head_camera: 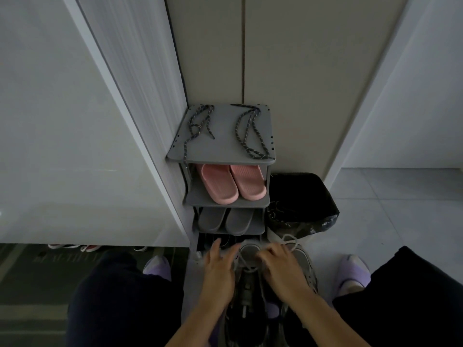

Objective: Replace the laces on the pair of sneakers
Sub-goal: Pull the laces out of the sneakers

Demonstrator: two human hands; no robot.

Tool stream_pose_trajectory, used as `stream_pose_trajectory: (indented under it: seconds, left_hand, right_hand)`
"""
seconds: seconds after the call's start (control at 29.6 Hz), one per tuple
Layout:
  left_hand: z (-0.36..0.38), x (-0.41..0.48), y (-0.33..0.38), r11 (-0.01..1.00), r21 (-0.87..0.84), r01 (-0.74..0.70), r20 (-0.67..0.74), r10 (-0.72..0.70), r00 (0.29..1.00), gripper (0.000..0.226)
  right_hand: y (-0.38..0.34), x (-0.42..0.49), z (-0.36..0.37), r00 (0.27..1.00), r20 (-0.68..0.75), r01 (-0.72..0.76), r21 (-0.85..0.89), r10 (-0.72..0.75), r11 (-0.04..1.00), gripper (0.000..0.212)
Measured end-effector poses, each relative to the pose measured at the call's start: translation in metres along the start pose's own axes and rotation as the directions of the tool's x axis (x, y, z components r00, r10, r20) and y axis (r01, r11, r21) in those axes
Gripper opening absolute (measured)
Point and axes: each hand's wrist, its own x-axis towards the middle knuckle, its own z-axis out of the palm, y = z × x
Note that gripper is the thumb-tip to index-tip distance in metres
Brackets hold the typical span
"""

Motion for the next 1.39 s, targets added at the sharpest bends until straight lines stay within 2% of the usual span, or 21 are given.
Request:
stream_pose_trajectory:
  seconds: [0.07,0.1,0.2,0.24,0.3,0.34,0.44,0.51,0.57,0.61,0.78,0.95,1.01,1.08,1.18,1.25,1.32,1.35,1.39]
  left_hand:
    - [0.001,0.007,0.0,0.99,0.085,-0.111,0.057,0.107,0.993,0.047]
    - [0.002,0.01,-0.003,0.979,0.124,-0.163,0.072,0.155,0.985,0.041]
    - [-0.002,0.012,-0.011,0.965,0.142,-0.219,0.066,0.211,0.975,0.022]
    - [-0.004,0.01,-0.013,0.971,0.097,-0.217,0.079,0.21,0.975,0.017]
    - [-0.008,0.002,-0.014,0.982,-0.095,-0.163,0.135,0.175,0.975,0.005]
    - [-0.008,-0.003,-0.014,0.976,-0.182,-0.122,0.153,0.151,0.977,0.006]
    - [0.003,-0.016,-0.016,0.95,-0.313,0.001,0.133,0.043,0.99,0.014]
    - [0.012,-0.021,-0.014,0.942,-0.33,0.064,0.135,-0.02,0.991,0.025]
    - [0.02,-0.021,-0.01,0.947,-0.315,0.06,0.119,-0.023,0.993,0.043]
    - [0.022,-0.02,-0.006,0.945,-0.323,0.058,0.104,-0.026,0.994,0.045]
    - [0.036,-0.02,0.004,0.91,-0.39,0.142,0.073,-0.123,0.99,0.042]
    - [0.04,-0.02,0.002,0.93,-0.351,0.109,0.019,-0.11,0.994,0.04]
    - [0.039,-0.021,0.003,0.911,-0.393,0.128,0.024,-0.129,0.991,0.041]
    - [0.037,-0.021,0.004,0.88,-0.452,0.143,0.035,-0.143,0.989,0.043]
    - [0.033,-0.022,0.008,0.851,-0.5,0.159,0.039,-0.162,0.986,0.045]
    - [0.032,-0.023,0.009,0.848,-0.512,0.137,0.027,-0.144,0.989,0.043]
    - [0.033,-0.023,0.009,0.861,-0.495,0.115,0.019,-0.122,0.992,0.045]
    - [0.034,-0.023,0.009,0.864,-0.489,0.117,0.016,-0.125,0.992,0.043]
    - [0.034,-0.023,0.008,0.867,-0.482,0.123,0.013,-0.133,0.991,0.04]
  right_hand:
    - [0.0,0.007,0.0,1.0,0.014,0.015,-0.047,-0.014,0.999,0.023]
    - [0.002,0.008,-0.005,0.998,0.067,-0.002,-0.065,0.007,0.998,0.021]
    - [0.009,0.006,-0.016,0.963,0.268,-0.019,0.068,0.0,0.998,0.01]
    - [0.008,0.004,-0.021,0.938,0.348,-0.052,0.156,-0.005,0.986,0.007]
    - [0.006,0.0,-0.026,0.879,0.477,-0.144,0.279,-0.007,0.949,0.017]
    - [0.006,-0.001,-0.026,0.882,0.47,-0.183,0.305,0.019,0.935,0.021]
    - [0.007,0.005,-0.022,0.944,0.298,-0.241,0.342,0.138,0.908,0.016]
    - [0.005,0.011,-0.015,0.947,0.289,-0.237,0.341,0.138,0.91,0.018]
    - [0.0,0.016,-0.009,0.952,0.288,-0.199,0.325,0.104,0.924,0.01]
    - [-0.002,0.018,-0.007,0.955,0.279,-0.186,0.309,0.098,0.933,0.005]
    - [-0.005,0.022,-0.003,0.966,0.24,-0.162,0.26,0.099,0.952,0.007]
    - [-0.003,0.019,-0.006,0.974,0.19,-0.196,0.459,0.12,0.867,0.009]
    - [0.0,0.021,-0.005,0.972,0.216,-0.19,0.472,0.096,0.861,0.007]
    - [0.0,0.024,-0.005,0.961,0.274,-0.166,0.417,0.05,0.894,0.007]
    - [-0.006,0.034,-0.004,0.937,0.349,-0.061,0.22,-0.02,0.974,0.023]
    - [-0.014,0.041,-0.005,0.923,0.383,-0.02,0.167,-0.046,0.986,0.024]
    - [-0.017,0.044,-0.004,0.915,0.396,-0.042,0.276,-0.074,0.96,0.02]
    - [-0.017,0.045,-0.003,0.916,0.397,-0.115,0.387,-0.052,0.915,0.019]
    - [-0.015,0.043,-0.005,0.921,0.391,-0.223,0.521,0.002,0.824,0.019]
